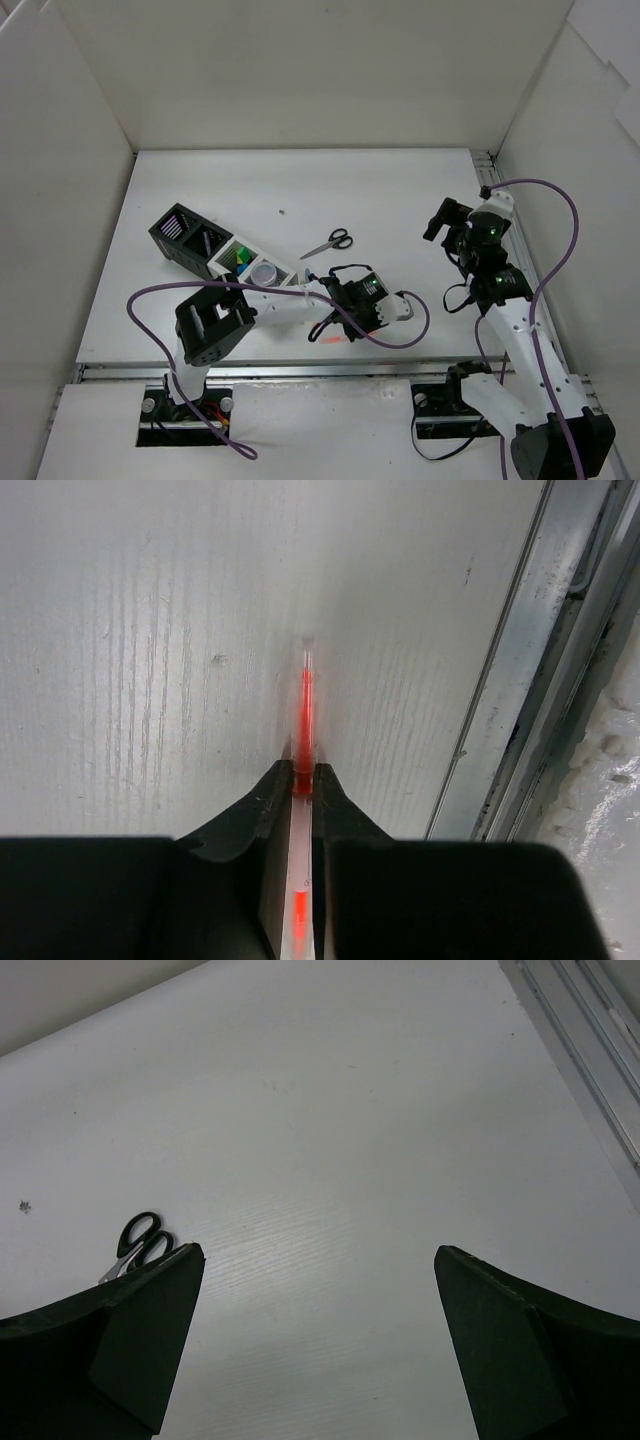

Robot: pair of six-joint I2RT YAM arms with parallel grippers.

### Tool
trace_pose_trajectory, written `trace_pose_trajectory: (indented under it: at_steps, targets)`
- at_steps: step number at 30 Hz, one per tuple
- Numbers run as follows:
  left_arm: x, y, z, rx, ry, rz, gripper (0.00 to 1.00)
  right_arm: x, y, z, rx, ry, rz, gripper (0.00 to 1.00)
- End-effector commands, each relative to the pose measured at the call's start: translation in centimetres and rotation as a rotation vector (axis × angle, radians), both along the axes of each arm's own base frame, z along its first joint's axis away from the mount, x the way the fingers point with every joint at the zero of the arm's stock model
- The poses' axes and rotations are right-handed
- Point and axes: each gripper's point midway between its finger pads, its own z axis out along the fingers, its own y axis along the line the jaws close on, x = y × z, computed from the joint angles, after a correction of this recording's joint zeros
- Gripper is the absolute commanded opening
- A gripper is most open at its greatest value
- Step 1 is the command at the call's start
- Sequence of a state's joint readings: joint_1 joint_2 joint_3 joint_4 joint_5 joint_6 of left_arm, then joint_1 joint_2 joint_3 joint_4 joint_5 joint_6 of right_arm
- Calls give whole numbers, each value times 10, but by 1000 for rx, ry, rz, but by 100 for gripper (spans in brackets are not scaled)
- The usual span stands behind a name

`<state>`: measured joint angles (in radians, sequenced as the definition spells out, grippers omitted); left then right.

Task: Sort the stationery into containers
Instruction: Pick up the pen from the center of the board, then place the pen in the storage box.

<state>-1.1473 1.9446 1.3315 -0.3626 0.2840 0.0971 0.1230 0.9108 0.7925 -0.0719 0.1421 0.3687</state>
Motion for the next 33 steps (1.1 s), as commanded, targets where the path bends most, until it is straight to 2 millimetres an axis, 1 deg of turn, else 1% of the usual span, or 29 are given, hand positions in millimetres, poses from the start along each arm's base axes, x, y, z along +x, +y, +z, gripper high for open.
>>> trace_pose_trajectory:
  at_steps: [1, 2, 3, 5, 6, 8, 9, 10, 11, 12, 13, 14, 15, 16, 17, 18, 19, 20, 21, 22, 24, 25, 26, 27, 28, 29, 30, 33]
  targets:
    - [11, -14, 50, -107, -70, -1, 0, 4, -7, 20, -6, -76, -26, 98]
    - [13, -16, 60, -130, -88, -2, 0, 3, -6, 20, -8, -79, -22, 98]
    - [18, -17, 79, -169, -130, 7, 0, 2, -6, 21, -6, -82, -22, 98]
    - [24, -18, 101, -228, -185, 17, 0, 1, -5, 23, -6, -89, -17, 98]
    - [28, -16, 126, -277, -232, 33, 0, 1, -6, 24, -8, -92, -20, 98]
    - [31, -12, 150, -336, -288, 43, 0, 0, -8, 25, -11, -98, -28, 98]
    - [34, -7, 175, -390, -334, 60, 0, -1, -7, 26, -10, -100, -25, 98]
    - [36, -3, 189, -419, -369, 69, 0, -1, -8, 27, -8, -104, -28, 98]
    - [39, 2, 194, -439, -399, 89, 0, -2, -8, 27, -8, -104, -29, 98]
    - [46, 13, 218, -492, -451, 134, 0, -2, -8, 27, -9, -104, -25, 98]
    - [68, 30, 229, -489, -530, 242, 0, -3, -7, 28, -8, -109, -24, 98]
    - [78, 42, 230, -499, -561, 299, 0, -3, -8, 27, -6, -107, -24, 98]
    - [88, 61, 250, -530, -604, 369, 0, -3, -8, 30, -6, -115, -25, 98]
    - [104, 81, 255, -524, -623, 427, 0, -4, -8, 30, -5, -118, -26, 98]
    - [111, 94, 258, -531, -640, 465, 0, -4, -9, 30, -3, -118, -29, 98]
    - [116, 113, 276, -571, -675, 514, 0, -5, -7, 32, 0, -124, -21, 98]
    - [122, 125, 282, -582, -701, 547, 0, -5, -6, 34, 4, -130, -12, 98]
    - [136, 147, 284, -586, -741, 607, 0, -5, -5, 36, 8, -136, -9, 98]
    - [142, 167, 302, -630, -802, 675, 0, -6, -4, 38, 10, -140, -3, 98]
    - [152, 195, 311, -657, -858, 761, 0, -6, -4, 39, 13, -146, -2, 98]
    - [163, 224, 318, -666, -916, 848, 0, -5, -4, 38, 10, -141, -2, 98]
    - [167, 237, 314, -664, -936, 887, 0, -5, -4, 38, 11, -142, -3, 98]
    - [176, 262, 325, -684, -989, 960, 0, -4, -3, 37, 10, -138, 1, 98]
    - [180, 274, 326, -681, -1013, 997, 0, -3, -4, 36, 10, -137, -1, 98]
    - [185, 286, 321, -672, -1030, 1033, 0, -2, -2, 36, 13, -135, 11, 98]
    - [190, 295, 324, -680, -1052, 1057, 0, -2, -2, 35, 10, -132, 12, 98]
    - [197, 309, 322, -663, -1071, 1077, 0, -1, -1, 34, 11, -130, 15, 98]
    - [207, 323, 317, -669, -1101, 1067, 0, 1, -2, 32, 9, -124, 12, 98]
